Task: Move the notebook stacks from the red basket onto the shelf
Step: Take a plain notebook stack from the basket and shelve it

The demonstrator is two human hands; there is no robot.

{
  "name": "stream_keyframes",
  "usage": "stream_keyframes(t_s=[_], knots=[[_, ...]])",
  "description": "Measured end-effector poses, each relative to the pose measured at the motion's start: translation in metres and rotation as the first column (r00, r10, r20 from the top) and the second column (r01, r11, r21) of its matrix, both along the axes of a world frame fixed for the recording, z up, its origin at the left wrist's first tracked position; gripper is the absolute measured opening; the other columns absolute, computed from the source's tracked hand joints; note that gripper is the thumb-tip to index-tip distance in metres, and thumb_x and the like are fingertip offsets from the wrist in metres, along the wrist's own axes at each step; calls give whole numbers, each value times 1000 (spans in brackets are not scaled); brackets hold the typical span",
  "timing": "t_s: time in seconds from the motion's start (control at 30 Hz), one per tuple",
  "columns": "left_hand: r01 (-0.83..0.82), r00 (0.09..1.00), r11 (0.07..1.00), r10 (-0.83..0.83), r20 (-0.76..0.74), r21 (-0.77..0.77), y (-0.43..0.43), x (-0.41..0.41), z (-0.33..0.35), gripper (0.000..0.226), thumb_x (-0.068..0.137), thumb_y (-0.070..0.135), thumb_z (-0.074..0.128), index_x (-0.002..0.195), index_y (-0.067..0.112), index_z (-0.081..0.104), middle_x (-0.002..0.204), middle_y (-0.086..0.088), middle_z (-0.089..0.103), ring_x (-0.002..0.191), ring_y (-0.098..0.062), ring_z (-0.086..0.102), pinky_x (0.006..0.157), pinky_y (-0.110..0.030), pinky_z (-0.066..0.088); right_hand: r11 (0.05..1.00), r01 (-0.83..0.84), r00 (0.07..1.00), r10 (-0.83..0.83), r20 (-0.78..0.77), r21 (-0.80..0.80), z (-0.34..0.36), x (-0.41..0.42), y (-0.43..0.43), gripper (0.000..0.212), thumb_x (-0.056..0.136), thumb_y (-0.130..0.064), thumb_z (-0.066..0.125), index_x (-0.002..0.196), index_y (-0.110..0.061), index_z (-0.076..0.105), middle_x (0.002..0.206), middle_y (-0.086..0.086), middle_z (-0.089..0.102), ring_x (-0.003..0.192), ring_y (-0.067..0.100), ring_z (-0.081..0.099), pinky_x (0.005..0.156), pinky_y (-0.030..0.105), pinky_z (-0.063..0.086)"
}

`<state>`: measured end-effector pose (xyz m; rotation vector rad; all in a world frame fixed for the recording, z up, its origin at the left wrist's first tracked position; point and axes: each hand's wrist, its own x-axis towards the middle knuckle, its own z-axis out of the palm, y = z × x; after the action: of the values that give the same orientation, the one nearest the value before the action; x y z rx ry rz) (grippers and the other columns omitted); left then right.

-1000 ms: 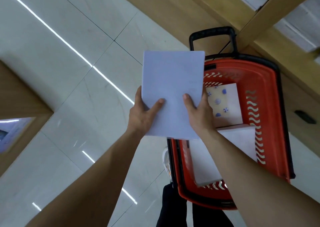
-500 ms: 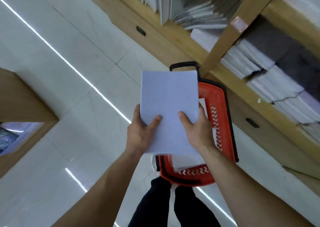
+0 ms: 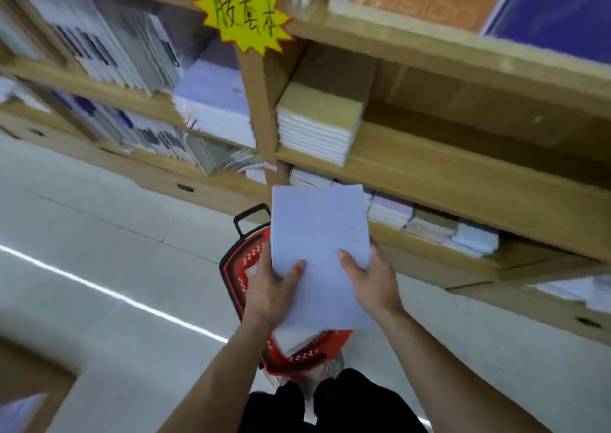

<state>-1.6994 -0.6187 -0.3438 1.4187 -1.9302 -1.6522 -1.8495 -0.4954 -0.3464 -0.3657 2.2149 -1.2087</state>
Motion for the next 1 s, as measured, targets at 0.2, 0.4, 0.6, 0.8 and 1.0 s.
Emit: stream_keyframes(t_s=[0.2,0.4,0.6,0.8,1.0], knots=[[157,987,987,-158,11,24,28,-77,12,60,87,43,74,141,39,47,114,16,68,93,6,64,67,-7,46,986,165,986,-165,-1,0,15,-54,51,45,89,-46,73,130,-32,61,110,-14,67,95,7,62,79,23,45],[224,974,975,-224,15,-4,19,-156,4,66,77,55,74,136,38,52,116,12,71,101,-14,69,88,-43,58,972,226,974,-226,4,-57,-3,-121,55,51,88,-43,71,135,-27,59,114,-6,71,103,17,68,88,37,55],[247,969,964,-248,-1,-97,-13,-230,-9,61,81,53,74,135,32,54,116,8,71,97,-15,68,85,-37,57,964,210,977,-213,-4,-166,-14,-192,25,40,98,-27,63,138,-25,59,117,-8,66,103,13,63,82,29,48],[233,970,956,-241,-22,-180,-49,-307,-30,49,86,46,73,128,30,53,112,8,69,94,-15,69,83,-34,59,933,264,965,-256,63,-246,-35,-265,-16,38,103,-13,59,141,-16,54,111,-4,64,93,5,63,90,33,55],[299,954,914,-278,115,-275,-71,-348,-44,57,83,58,70,129,27,56,118,3,70,101,-25,68,88,-41,58,930,301,951,-310,-12,-210,-57,-302,-33,34,99,-22,65,133,-16,60,107,-3,66,95,14,66,76,26,50]])
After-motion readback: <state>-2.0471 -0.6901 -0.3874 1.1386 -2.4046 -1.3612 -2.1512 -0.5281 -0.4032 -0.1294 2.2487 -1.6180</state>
